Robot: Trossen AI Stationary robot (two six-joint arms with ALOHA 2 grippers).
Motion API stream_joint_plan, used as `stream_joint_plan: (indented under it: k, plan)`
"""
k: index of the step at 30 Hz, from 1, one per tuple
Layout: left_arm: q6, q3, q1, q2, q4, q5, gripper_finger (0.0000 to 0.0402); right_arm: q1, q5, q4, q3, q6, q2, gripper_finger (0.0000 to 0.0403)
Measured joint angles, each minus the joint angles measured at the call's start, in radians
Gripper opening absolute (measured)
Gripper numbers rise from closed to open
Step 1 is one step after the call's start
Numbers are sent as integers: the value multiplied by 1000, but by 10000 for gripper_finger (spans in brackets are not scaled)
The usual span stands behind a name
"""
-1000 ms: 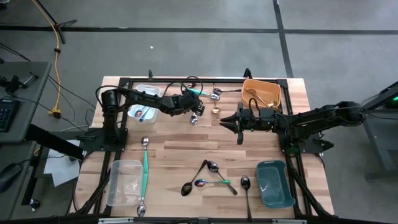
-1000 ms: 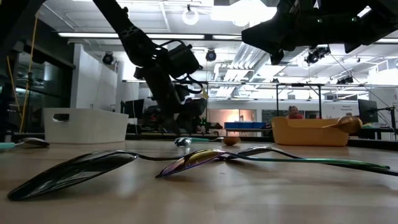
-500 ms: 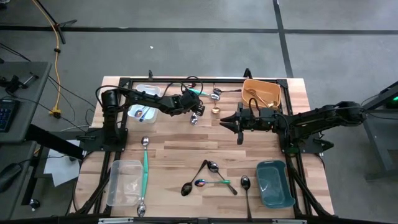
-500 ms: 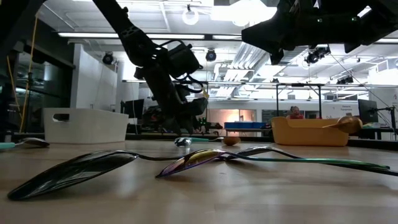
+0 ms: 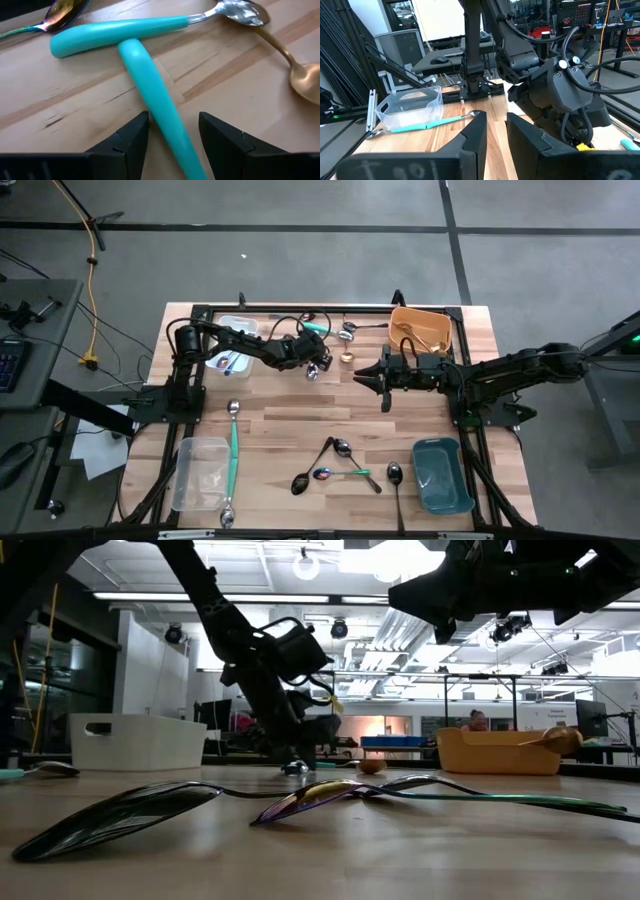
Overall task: Sort silverware by color (type)
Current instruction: Put the green spoon into the blue bin
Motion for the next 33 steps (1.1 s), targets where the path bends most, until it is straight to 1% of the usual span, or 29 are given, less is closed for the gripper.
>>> stream_joint_plan:
  k: [2,4,9,14,19,21,24,27,30,33]
  plan:
    - [9,0,0,1,-4,-8,157,0,0,0,0,0,0,69]
    - [10,-1,0,1,-4,-15,134,0,0,0,0,1,0,69]
    - [60,-4,0,-20,-19,-3,45,0,0,-3,0,1,0,69]
    - [102,-7,-2,-74,-83,-4,41,0,0,-8,0,1,0,69]
    - [148,-7,-18,-185,-191,-83,41,0,0,-15,0,0,0,69]
    - [183,-29,-46,-259,-208,-115,41,0,0,-16,0,0,0,69]
    - [229,-105,-105,-388,-154,-151,41,0,0,-16,0,1,0,69]
    - [279,-233,-183,-535,-21,-170,41,0,0,-23,0,2,0,69]
    - [343,-407,-277,-682,194,-169,41,0,0,-25,0,2,0,69]
    - [424,-588,-357,-808,426,-96,41,0,0,-24,0,2,0,69]
